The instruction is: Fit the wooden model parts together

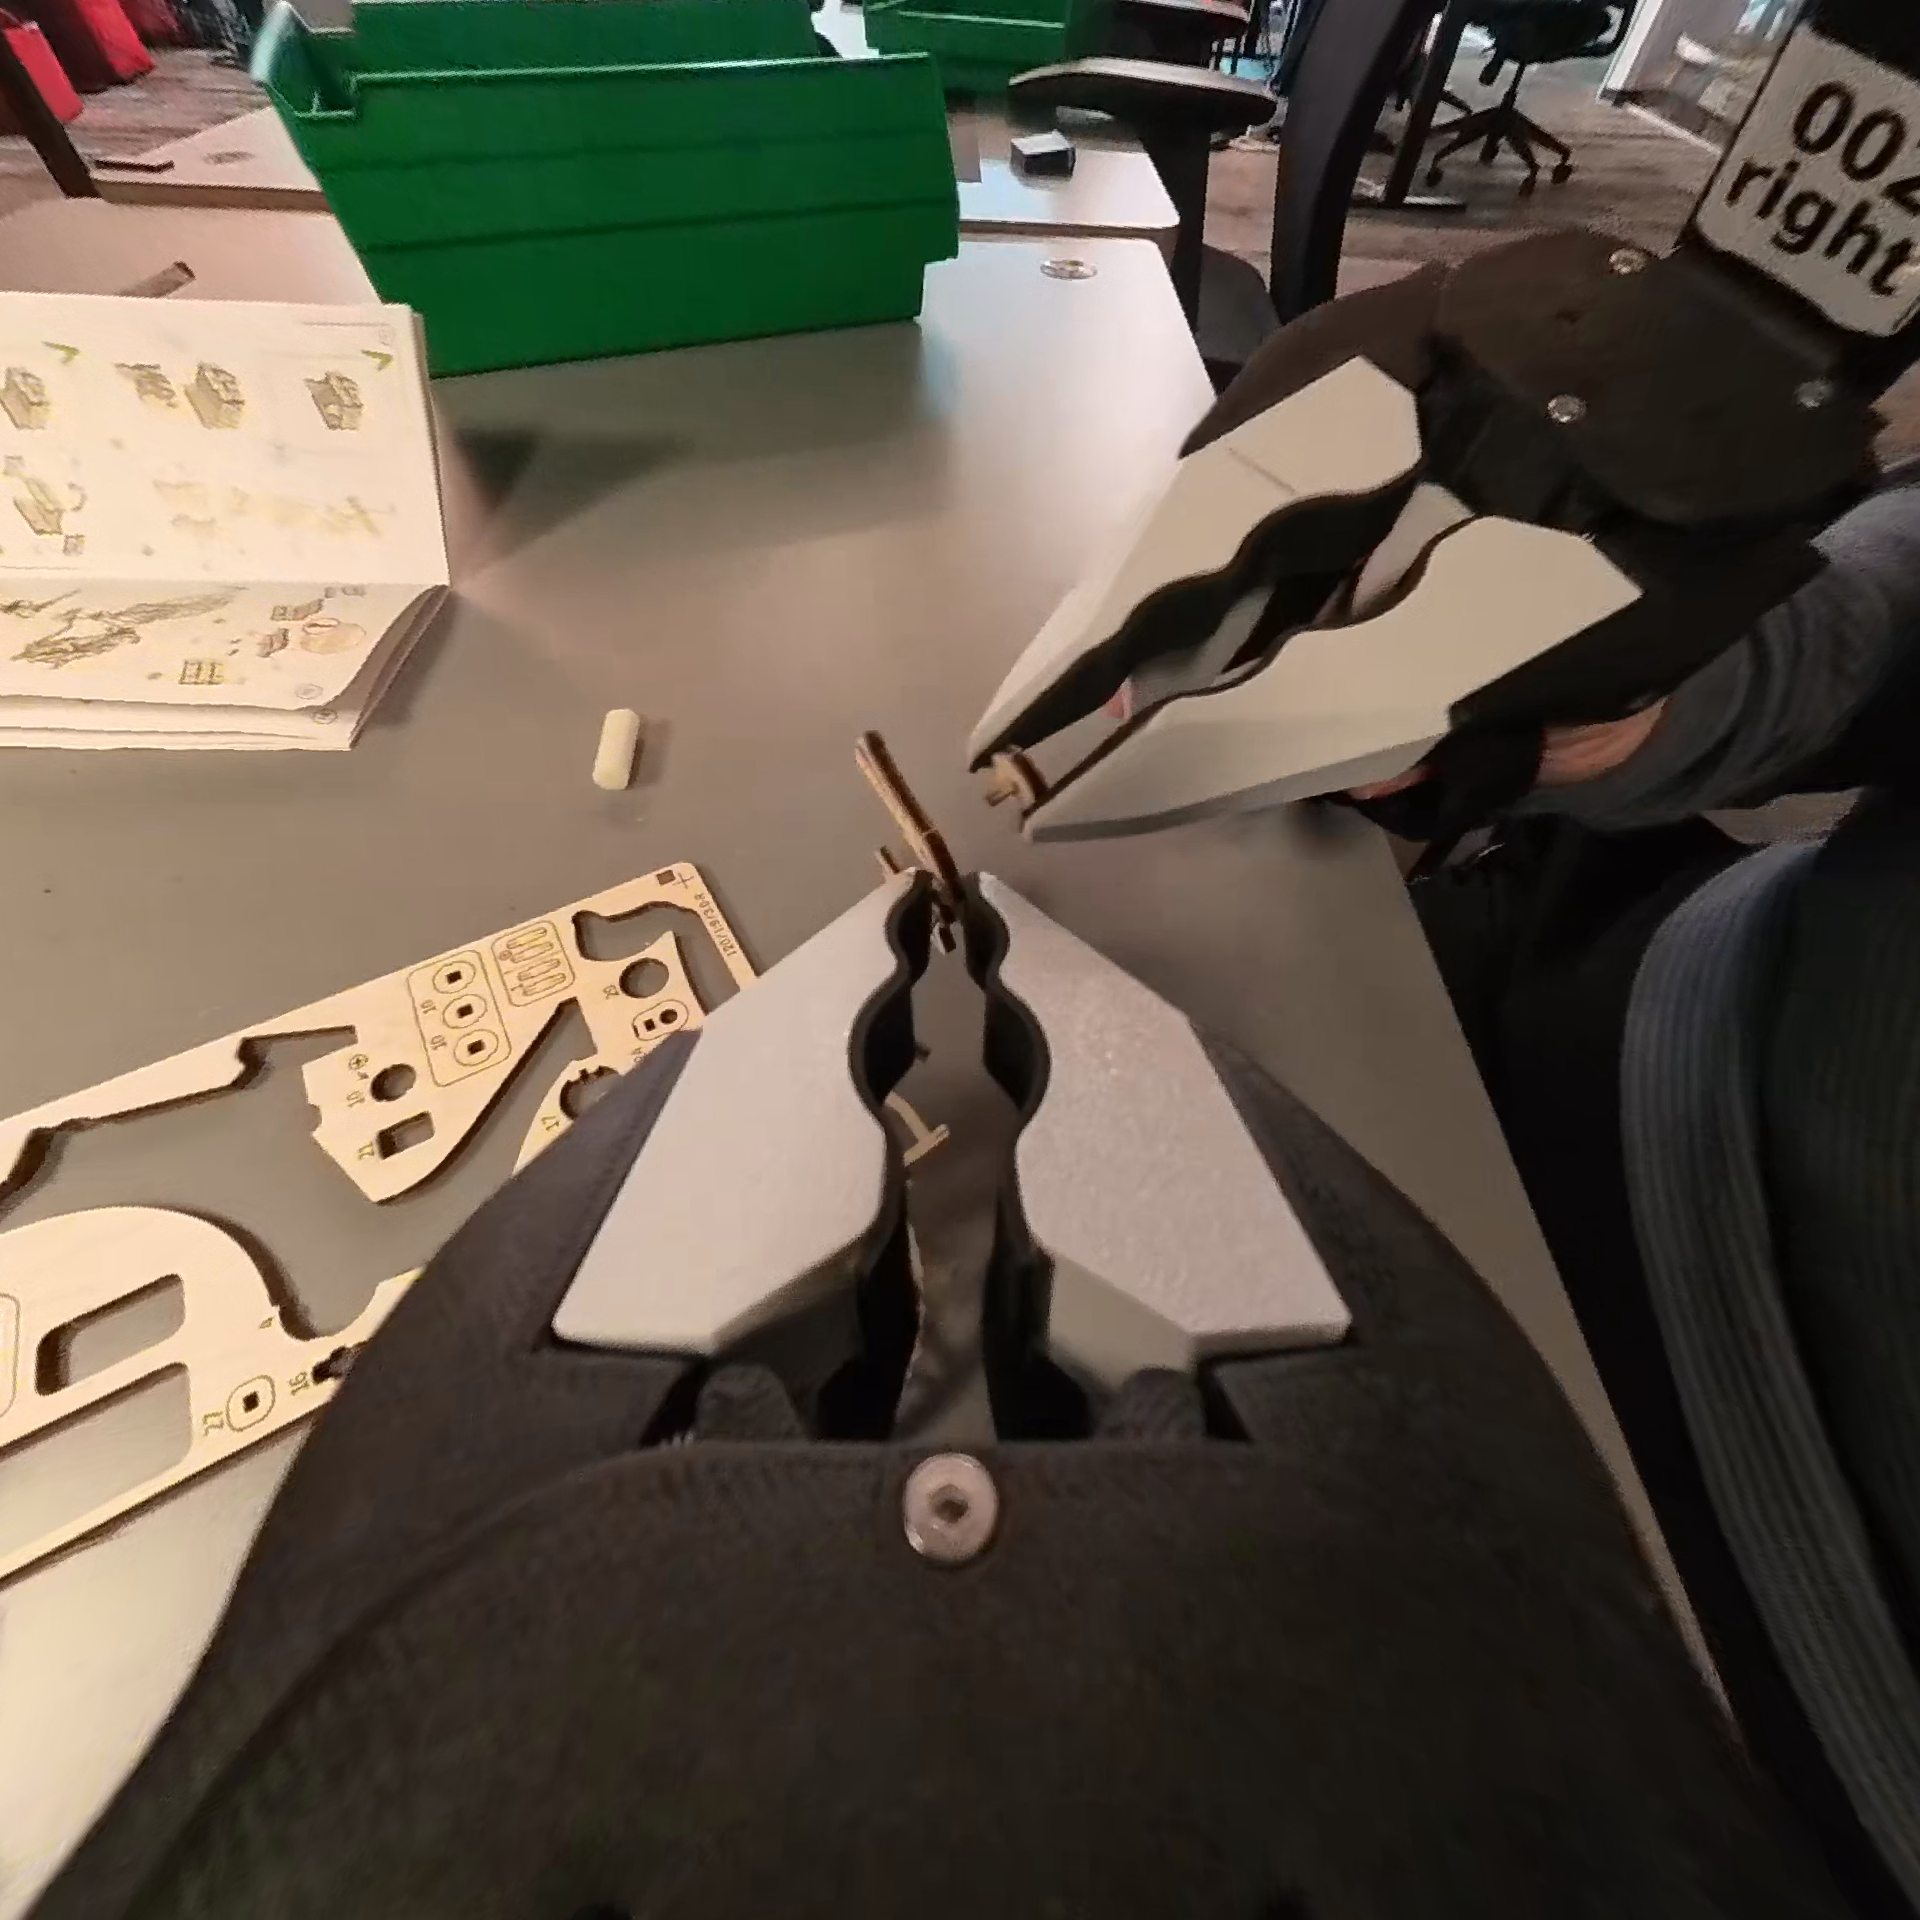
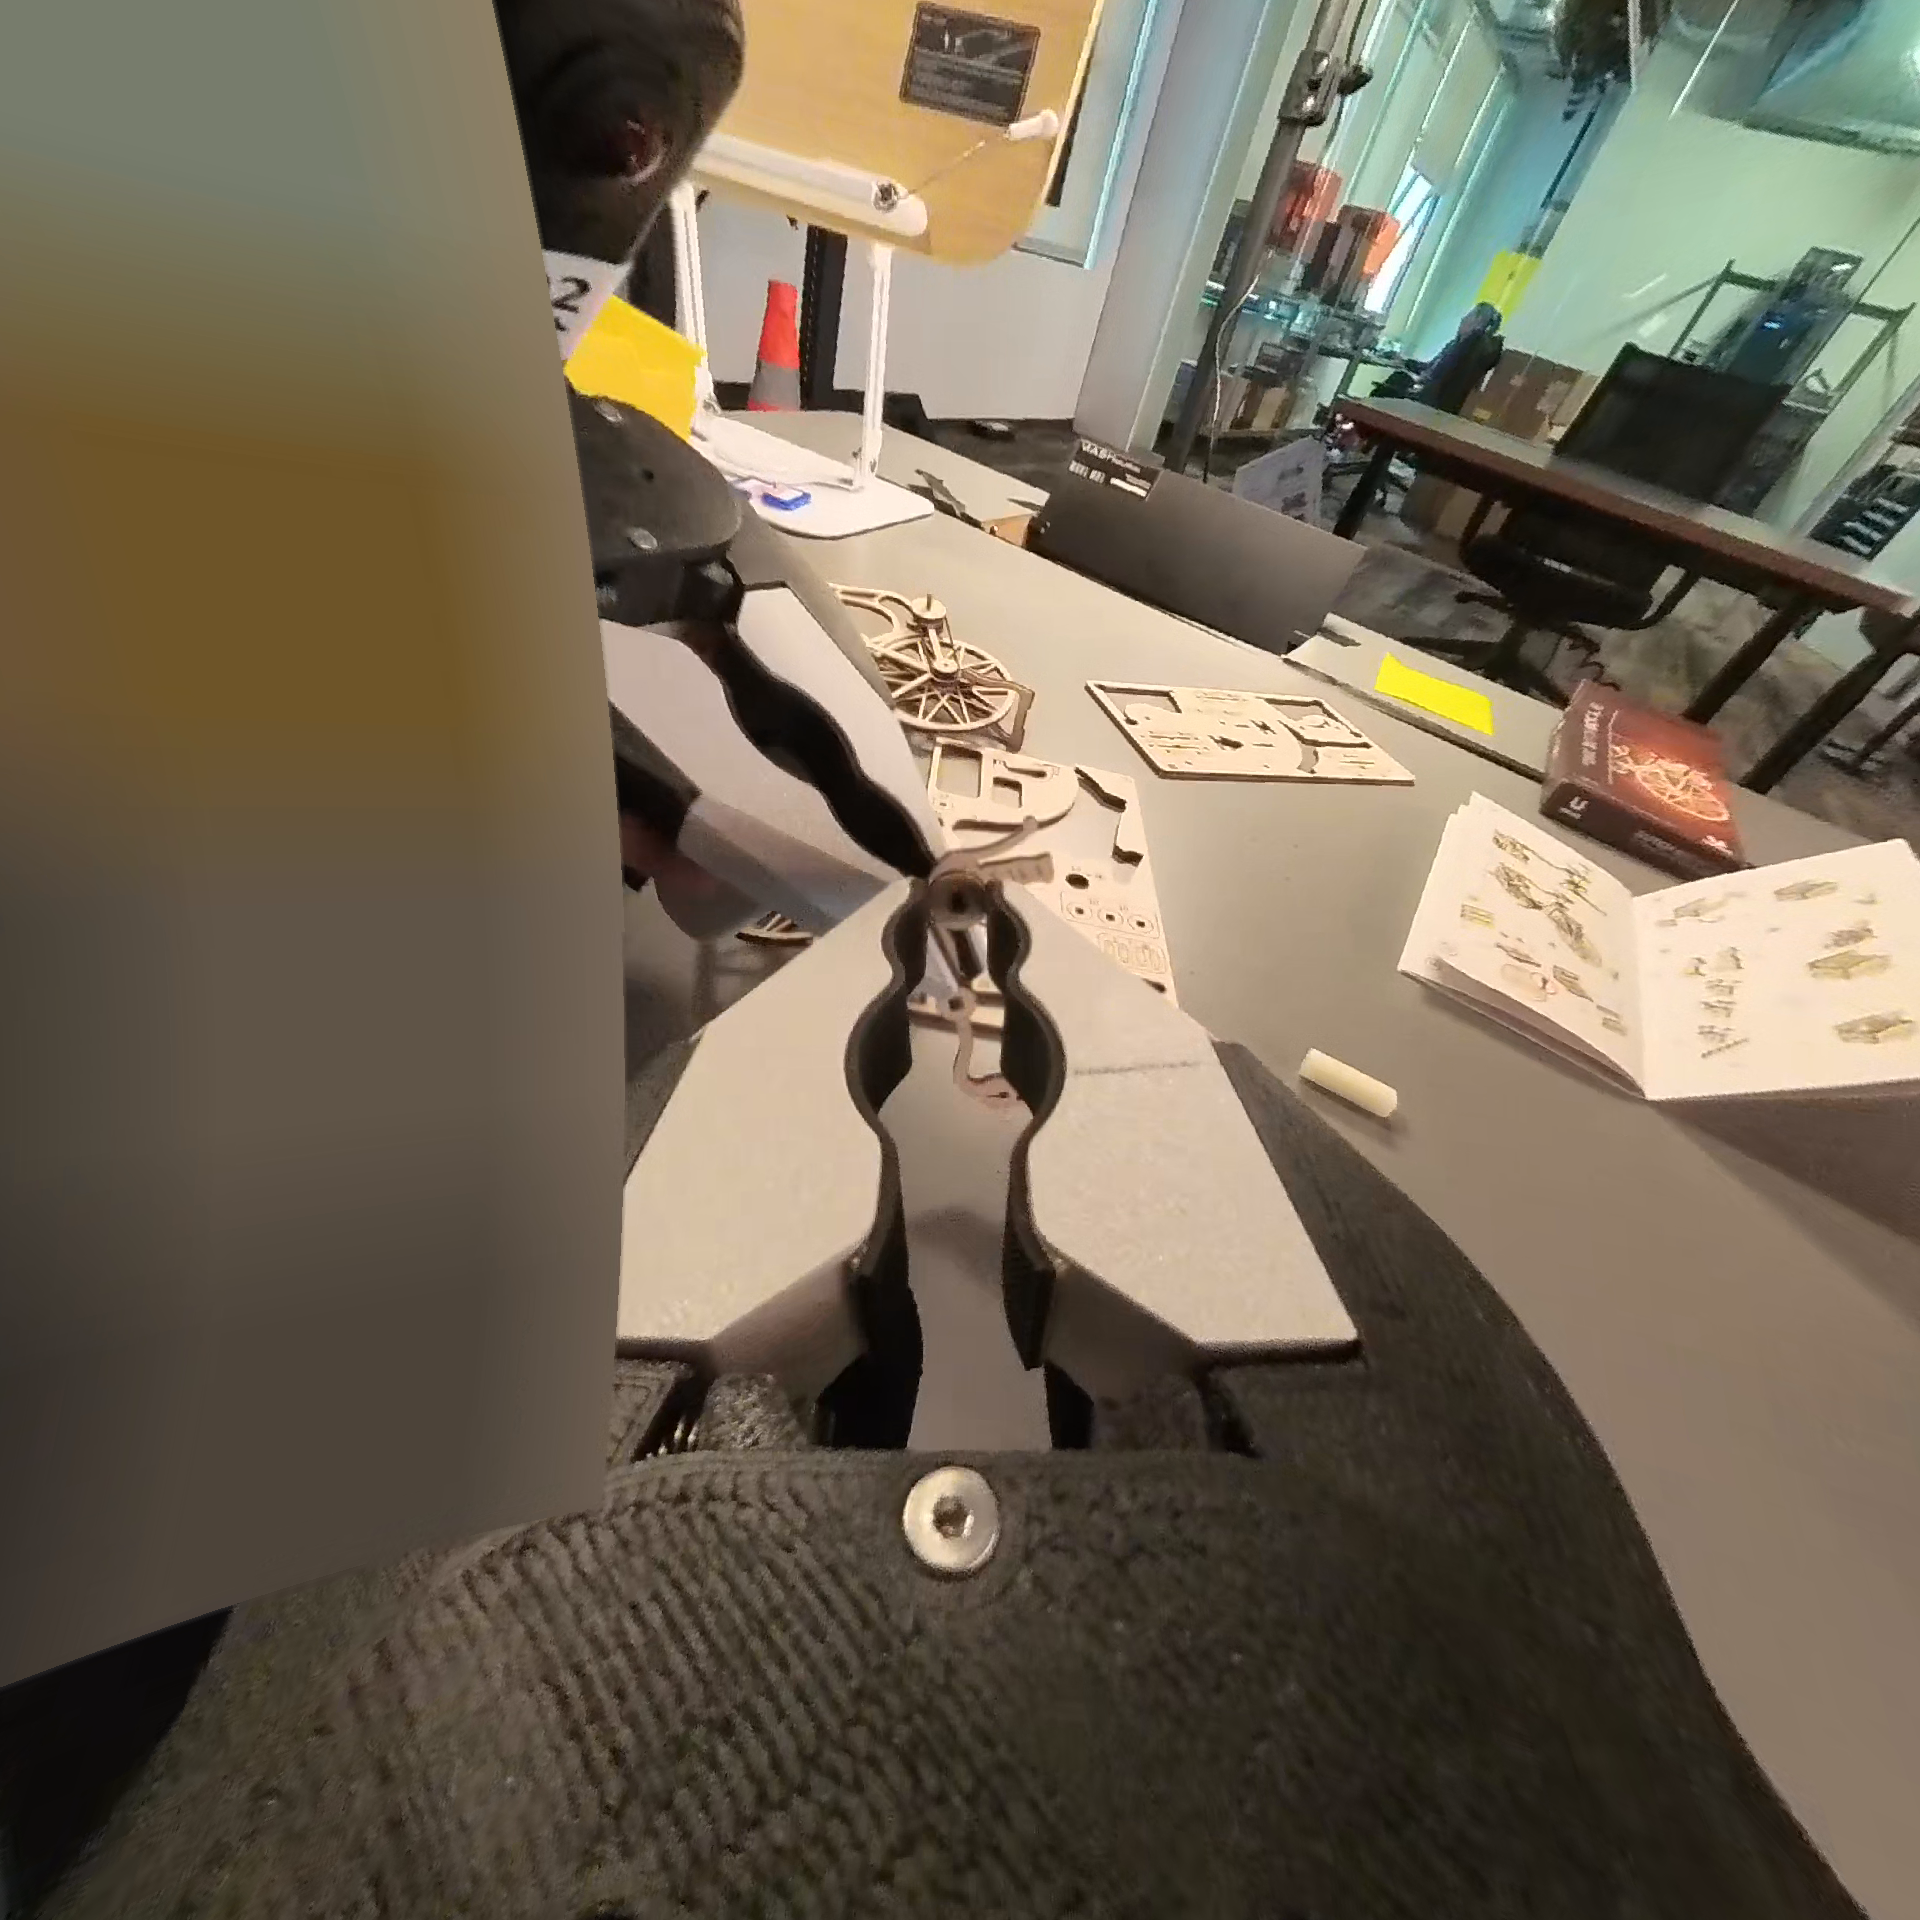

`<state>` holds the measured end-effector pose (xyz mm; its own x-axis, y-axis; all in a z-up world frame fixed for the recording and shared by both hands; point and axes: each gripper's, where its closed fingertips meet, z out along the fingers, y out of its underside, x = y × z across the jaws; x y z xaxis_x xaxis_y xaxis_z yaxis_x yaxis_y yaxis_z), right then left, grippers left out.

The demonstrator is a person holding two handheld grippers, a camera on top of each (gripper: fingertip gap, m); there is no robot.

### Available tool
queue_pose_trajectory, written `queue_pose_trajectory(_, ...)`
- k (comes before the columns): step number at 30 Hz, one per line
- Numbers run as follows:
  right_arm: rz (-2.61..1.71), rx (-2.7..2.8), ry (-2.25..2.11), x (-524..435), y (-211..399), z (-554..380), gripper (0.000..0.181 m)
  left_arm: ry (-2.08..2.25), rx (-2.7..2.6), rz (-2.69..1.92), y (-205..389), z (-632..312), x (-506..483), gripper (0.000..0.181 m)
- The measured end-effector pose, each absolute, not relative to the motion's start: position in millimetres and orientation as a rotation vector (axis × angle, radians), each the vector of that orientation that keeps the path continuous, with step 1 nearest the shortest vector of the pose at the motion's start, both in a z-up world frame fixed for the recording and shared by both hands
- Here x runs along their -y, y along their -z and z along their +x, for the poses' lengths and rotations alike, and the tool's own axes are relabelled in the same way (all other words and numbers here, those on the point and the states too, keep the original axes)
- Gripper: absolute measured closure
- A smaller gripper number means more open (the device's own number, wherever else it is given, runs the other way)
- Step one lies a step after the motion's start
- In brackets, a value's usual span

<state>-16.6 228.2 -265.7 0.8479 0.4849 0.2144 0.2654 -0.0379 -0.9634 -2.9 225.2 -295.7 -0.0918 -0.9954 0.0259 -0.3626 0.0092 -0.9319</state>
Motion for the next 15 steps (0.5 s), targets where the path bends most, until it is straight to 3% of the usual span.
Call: queue_pose_trajectory(15,-1.663,0.598,-0.206,-231.7,269.9,-19.6,0.173,1.056,-1.554,-1.409,295.0,-1.7,-224.0,0.177)
